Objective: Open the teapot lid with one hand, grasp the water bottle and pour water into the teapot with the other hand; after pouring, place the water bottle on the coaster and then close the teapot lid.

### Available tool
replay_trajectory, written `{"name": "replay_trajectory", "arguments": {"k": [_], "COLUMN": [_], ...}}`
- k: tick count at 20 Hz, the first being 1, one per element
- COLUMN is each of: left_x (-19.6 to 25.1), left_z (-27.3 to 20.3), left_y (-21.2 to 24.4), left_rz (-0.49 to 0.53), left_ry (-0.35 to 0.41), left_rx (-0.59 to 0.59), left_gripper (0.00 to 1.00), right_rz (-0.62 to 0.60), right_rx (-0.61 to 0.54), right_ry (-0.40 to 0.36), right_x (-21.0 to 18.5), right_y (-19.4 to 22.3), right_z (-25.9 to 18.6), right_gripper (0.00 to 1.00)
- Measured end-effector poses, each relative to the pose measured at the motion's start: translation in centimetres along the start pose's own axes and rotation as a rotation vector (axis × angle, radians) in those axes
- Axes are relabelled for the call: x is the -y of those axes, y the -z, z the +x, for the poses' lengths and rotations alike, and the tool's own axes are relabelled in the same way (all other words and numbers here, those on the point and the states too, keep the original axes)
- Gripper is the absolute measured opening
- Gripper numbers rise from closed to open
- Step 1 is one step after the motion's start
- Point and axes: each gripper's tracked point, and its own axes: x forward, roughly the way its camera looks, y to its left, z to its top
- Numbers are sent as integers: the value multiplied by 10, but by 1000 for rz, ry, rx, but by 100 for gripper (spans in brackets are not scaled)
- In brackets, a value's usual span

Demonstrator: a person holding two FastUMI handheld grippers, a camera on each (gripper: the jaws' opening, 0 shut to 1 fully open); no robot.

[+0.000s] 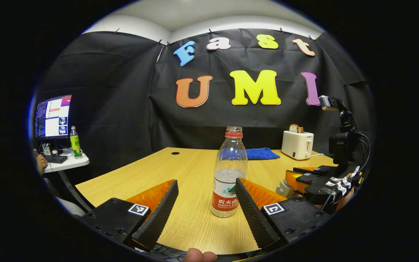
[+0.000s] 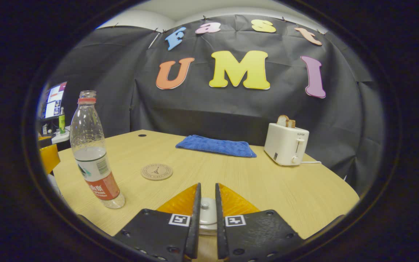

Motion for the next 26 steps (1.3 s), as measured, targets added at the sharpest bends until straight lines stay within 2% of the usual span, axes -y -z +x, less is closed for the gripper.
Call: {"name": "replay_trajectory", "arguments": {"k": [1,3,4,10,14,19,23,26], "left_x": [0,1,2,22,32,37,37,40], "left_z": [0,2,3,13,21,40,50,57], "left_y": [0,1,2,24,37,55,53,55], "left_rz": [-1,-2,-4,-53,-60,-54,-59,-56], "left_ry": [3,10,16,108,154,169,173,186], "left_rx": [1,0,-4,-74,-107,-145,-134,-135], "left_gripper": [98,98,98,98,98,98,98,98], "right_rz": [5,2,-5,-6,-10,-15,10,4], "right_rx": [-4,-9,-3,-14,31,68,36,30], "right_ry": [-2,-17,-23,-60,-69,-82,-87,-62], "right_x": [0,-5,-4,-5,-2,5,19,34], "right_y": [1,5,1,-3,-22,-42,-37,-33], "right_z": [0,-4,-1,2,-6,-25,-40,-50], "right_gripper": [16,16,2,0,0,0,0,0]}}
